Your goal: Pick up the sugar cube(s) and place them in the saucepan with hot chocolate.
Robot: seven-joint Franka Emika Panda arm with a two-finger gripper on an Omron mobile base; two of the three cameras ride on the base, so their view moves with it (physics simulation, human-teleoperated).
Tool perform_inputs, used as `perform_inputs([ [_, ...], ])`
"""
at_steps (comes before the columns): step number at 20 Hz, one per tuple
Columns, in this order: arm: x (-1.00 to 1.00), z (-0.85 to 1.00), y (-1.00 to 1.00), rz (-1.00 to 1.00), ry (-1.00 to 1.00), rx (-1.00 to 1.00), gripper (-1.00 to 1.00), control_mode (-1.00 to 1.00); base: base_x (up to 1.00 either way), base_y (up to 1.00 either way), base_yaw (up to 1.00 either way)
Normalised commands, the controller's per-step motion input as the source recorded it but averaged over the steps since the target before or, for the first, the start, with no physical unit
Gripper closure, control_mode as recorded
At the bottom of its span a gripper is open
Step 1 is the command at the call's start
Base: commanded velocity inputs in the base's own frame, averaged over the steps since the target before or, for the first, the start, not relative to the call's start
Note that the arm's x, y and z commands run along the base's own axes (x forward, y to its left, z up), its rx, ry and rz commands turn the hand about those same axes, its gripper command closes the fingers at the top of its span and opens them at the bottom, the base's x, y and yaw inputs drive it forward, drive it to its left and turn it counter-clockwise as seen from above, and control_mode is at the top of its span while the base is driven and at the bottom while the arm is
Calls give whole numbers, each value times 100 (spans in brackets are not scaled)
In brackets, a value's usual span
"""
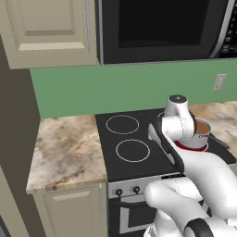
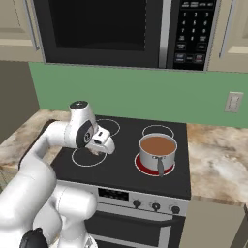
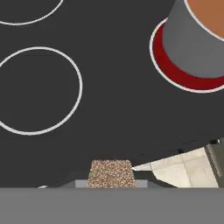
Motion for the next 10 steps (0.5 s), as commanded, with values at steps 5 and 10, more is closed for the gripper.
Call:
perform_inputs([
  [5, 0, 95, -87, -17, -20, 0, 100, -100, 0, 0, 0],
  [10, -5, 67, -50, -18, -22, -5, 100, -100, 0, 0, 0],
])
